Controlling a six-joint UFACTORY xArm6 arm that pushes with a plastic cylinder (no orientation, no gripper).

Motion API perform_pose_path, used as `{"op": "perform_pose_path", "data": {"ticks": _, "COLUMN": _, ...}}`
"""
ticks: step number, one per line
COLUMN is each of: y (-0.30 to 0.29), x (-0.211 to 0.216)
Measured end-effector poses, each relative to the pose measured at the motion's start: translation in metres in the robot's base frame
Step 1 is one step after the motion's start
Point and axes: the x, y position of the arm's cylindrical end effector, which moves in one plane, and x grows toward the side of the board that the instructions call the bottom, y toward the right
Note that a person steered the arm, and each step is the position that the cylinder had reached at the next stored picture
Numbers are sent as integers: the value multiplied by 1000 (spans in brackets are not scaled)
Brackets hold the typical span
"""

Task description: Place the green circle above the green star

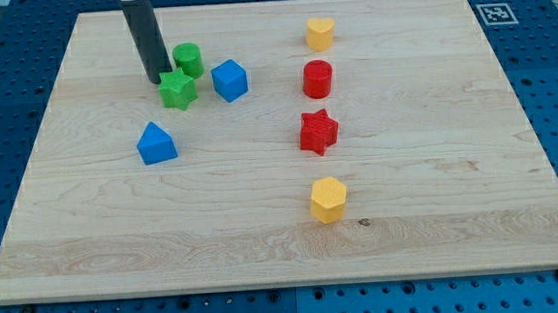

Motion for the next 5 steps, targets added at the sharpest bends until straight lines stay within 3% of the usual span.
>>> {"op": "perform_pose_path", "data": {"ticks": 5, "y": -19, "x": 29}}
